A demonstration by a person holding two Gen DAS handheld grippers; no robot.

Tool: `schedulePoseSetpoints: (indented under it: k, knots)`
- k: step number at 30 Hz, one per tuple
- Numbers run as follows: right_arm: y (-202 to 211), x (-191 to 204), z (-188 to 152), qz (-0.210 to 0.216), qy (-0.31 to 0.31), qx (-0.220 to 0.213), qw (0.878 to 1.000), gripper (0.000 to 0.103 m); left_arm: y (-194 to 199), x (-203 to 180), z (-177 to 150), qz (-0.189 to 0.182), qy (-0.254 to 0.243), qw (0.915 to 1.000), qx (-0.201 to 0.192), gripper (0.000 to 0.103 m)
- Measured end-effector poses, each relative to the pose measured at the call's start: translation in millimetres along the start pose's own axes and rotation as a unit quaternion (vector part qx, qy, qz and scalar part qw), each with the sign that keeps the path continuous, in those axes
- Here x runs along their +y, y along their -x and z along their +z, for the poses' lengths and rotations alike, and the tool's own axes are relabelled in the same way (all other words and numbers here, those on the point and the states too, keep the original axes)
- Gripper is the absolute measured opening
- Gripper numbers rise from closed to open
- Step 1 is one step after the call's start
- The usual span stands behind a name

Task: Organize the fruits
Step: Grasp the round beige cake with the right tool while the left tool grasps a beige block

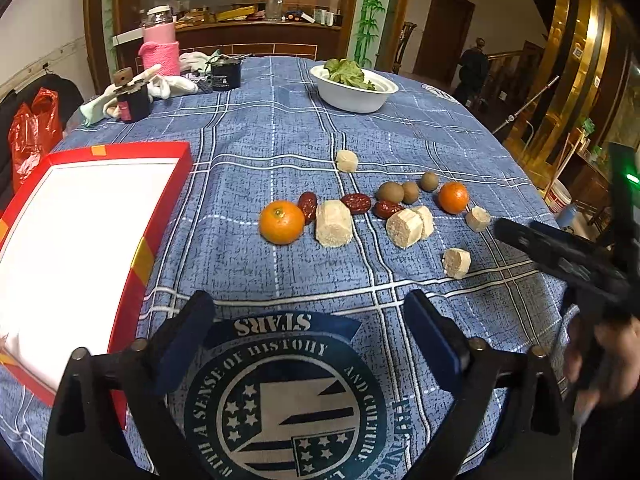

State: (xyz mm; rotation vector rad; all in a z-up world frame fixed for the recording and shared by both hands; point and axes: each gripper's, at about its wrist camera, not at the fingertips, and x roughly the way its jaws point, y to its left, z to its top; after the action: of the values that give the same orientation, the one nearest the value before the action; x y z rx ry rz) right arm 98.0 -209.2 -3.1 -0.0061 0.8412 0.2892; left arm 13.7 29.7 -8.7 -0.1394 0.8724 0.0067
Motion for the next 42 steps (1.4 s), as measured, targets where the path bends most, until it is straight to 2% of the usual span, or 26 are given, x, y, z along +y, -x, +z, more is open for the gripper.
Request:
schedulePoseSetpoints:
  k: [3,7,10,11,14,16,25,29,30,31,32,34,37,38,42]
  knots:
    - [-28,-6,10,0.000,-0.002,0.037,0.999,0.058,-3,1,4,-0.002,-0.002,1.0000,-0.001,0.094]
    - [-48,-9,12,-0.006,-0.001,0.058,0.998,0.052,-11,7,8,-0.009,0.003,0.9999,0.007,0.086]
    - [-53,-7,12,-0.005,0.002,0.057,0.998,0.042,-16,9,11,-0.014,0.005,0.9998,0.013,0.080]
    - [-55,-6,13,-0.006,0.006,0.059,0.998,0.033,-18,8,11,-0.014,0.004,0.9998,0.015,0.076]
    - [-57,-2,13,-0.018,0.020,0.057,0.998,0.032,-23,2,14,-0.017,-0.002,0.9997,0.020,0.069]
    - [-55,-1,12,-0.020,0.020,0.054,0.998,0.032,-27,-4,17,-0.015,-0.012,0.9996,0.020,0.069]
    - [-45,-13,9,0.025,-0.016,0.027,0.999,0.032,-56,-22,35,0.002,-0.013,0.9991,0.040,0.069]
    - [-41,-14,10,0.040,-0.022,0.018,0.999,0.032,-58,-32,40,0.021,-0.021,0.9991,0.029,0.069]
    - [-40,-14,10,0.043,-0.024,0.015,0.999,0.032,-59,-34,41,0.024,-0.024,0.9990,0.029,0.066]
    - [-39,-14,10,0.045,-0.025,0.014,0.999,0.032,-60,-35,41,0.026,-0.024,0.9988,0.033,0.052]
    - [-37,-14,10,0.048,-0.026,0.012,0.998,0.032,-60,-36,40,0.022,-0.022,0.9988,0.037,0.044]
    - [-34,-14,11,0.053,-0.028,0.006,0.998,0.032,-56,-34,39,0.007,-0.014,0.9994,0.031,0.044]
    - [-32,-14,12,0.056,-0.030,0.002,0.998,0.032,-59,-36,35,0.014,-0.024,0.9992,0.029,0.044]
    - [-32,-15,12,0.057,-0.031,0.002,0.998,0.032,-63,-36,34,0.030,-0.030,0.9987,0.029,0.044]
    - [-28,-15,13,0.065,-0.029,-0.004,0.997,0.032,-69,-38,34,0.028,-0.028,0.9988,0.030,0.043]
